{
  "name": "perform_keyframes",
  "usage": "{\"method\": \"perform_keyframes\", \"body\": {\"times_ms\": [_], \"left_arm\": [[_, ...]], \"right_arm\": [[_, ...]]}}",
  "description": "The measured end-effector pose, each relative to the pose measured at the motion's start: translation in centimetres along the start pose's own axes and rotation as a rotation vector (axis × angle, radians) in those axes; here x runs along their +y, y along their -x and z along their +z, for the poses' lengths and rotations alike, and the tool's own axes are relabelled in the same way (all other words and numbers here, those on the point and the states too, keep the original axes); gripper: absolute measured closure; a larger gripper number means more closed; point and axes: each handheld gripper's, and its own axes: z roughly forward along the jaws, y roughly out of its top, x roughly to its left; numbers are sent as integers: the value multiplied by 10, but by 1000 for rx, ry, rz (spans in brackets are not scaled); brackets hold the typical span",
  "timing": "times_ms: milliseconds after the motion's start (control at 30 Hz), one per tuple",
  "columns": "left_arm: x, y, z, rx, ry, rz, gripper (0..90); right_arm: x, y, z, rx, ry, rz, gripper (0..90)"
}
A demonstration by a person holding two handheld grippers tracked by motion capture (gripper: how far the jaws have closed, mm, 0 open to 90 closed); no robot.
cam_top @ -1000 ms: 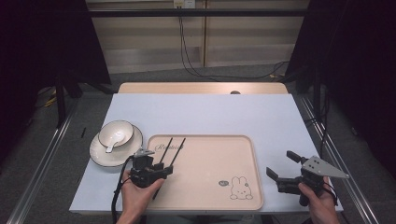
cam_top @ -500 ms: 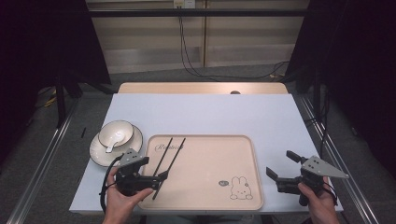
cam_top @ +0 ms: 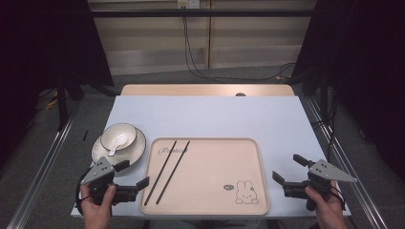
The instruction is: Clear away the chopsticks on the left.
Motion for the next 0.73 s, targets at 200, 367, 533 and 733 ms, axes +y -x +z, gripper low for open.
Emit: {"method": "perform_keyframes", "body": {"times_ms": [200,367,533,733], "left_arm": [[-8,-3,-14,-16,35,3,20],[-21,-1,-30,8,63,7,20],[-23,-11,-43,9,106,0,19],[-27,-16,-46,12,115,-44,17]], "right_arm": [[0,0,-1,9,2,4,14],[-1,1,-2,7,6,5,7],[-1,2,-4,-5,14,33,3],[-2,4,0,3,-3,25,3]]}}
